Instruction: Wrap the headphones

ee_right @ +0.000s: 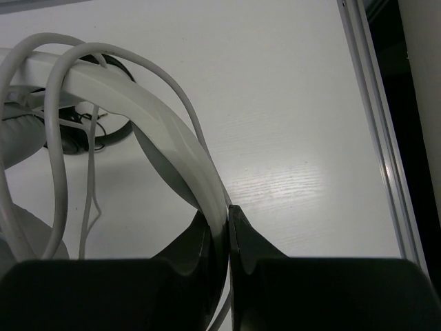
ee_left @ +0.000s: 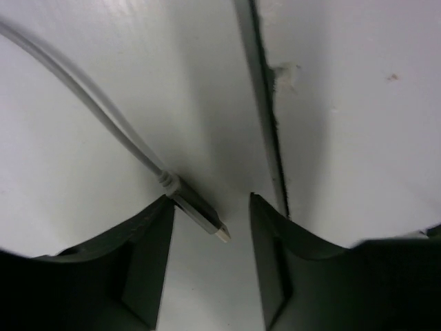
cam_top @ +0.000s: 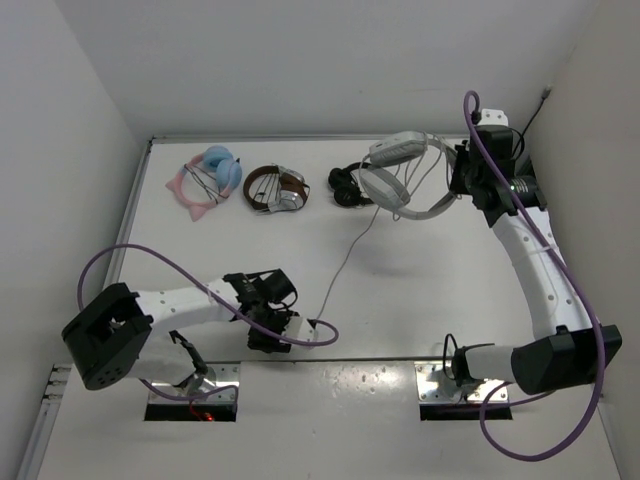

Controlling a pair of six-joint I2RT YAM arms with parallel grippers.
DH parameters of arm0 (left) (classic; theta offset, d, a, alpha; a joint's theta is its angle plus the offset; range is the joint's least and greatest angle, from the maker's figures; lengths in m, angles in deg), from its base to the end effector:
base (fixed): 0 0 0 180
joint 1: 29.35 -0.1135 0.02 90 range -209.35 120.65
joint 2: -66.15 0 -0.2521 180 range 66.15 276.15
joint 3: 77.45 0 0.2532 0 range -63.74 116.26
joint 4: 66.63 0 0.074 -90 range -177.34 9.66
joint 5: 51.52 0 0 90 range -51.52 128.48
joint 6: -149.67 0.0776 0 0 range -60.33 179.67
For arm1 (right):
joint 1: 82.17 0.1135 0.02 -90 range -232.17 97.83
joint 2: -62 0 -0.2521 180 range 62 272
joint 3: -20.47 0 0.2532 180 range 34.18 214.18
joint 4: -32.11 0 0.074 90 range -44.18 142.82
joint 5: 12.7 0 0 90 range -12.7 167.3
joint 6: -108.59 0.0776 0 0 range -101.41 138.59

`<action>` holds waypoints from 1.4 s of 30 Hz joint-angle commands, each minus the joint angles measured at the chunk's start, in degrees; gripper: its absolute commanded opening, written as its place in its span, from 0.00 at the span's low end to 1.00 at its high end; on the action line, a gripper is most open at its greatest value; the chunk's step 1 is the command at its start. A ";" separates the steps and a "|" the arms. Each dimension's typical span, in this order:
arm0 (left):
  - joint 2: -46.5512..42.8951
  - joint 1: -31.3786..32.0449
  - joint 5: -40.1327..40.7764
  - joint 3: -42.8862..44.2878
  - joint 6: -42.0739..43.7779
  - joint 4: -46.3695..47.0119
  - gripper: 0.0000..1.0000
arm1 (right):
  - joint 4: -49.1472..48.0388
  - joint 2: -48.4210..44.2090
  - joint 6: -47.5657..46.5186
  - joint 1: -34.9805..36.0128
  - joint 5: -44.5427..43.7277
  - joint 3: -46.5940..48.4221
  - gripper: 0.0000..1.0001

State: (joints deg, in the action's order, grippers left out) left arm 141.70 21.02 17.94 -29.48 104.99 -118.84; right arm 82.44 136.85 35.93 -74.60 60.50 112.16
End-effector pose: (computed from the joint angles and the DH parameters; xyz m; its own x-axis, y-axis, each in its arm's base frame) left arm 0.1114 -0.1772 0.0961 0.0996 0.9236 -0.3702 0.9814 -0.1527 -0.1168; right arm 0.3203 0.0199 0.3484 -0.4885 0.2229 -0.8436 0.2707 0.9578 0.0963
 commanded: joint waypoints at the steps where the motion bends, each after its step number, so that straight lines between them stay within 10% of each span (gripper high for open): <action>1: 1.52 0.78 3.83 -1.65 -3.65 5.18 0.50 | -4.45 -0.76 3.57 -0.37 -0.78 3.32 0.00; 15: 0.06 1.31 3.50 -1.65 -4.29 10.55 0.00 | -6.82 -1.28 3.57 1.65 -5.94 0.42 0.00; 21: -18.59 1.83 -3.98 3.43 2.32 12.48 0.00 | -10.25 2.75 4.71 4.46 -10.52 -0.46 0.00; 29: -8.41 2.45 -13.48 33.58 -4.71 9.23 0.00 | -14.12 8.47 3.05 12.63 -12.29 0.77 0.00; 42: -2.35 -7.54 12.70 41.85 -15.52 40.58 0.00 | -13.25 5.05 0.68 15.64 -1.34 -6.25 0.00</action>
State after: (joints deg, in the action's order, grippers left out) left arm 137.50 17.55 22.38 8.86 92.94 -90.77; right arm 72.95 146.77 35.93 -58.47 53.03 106.87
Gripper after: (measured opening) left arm 0.081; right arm 0.080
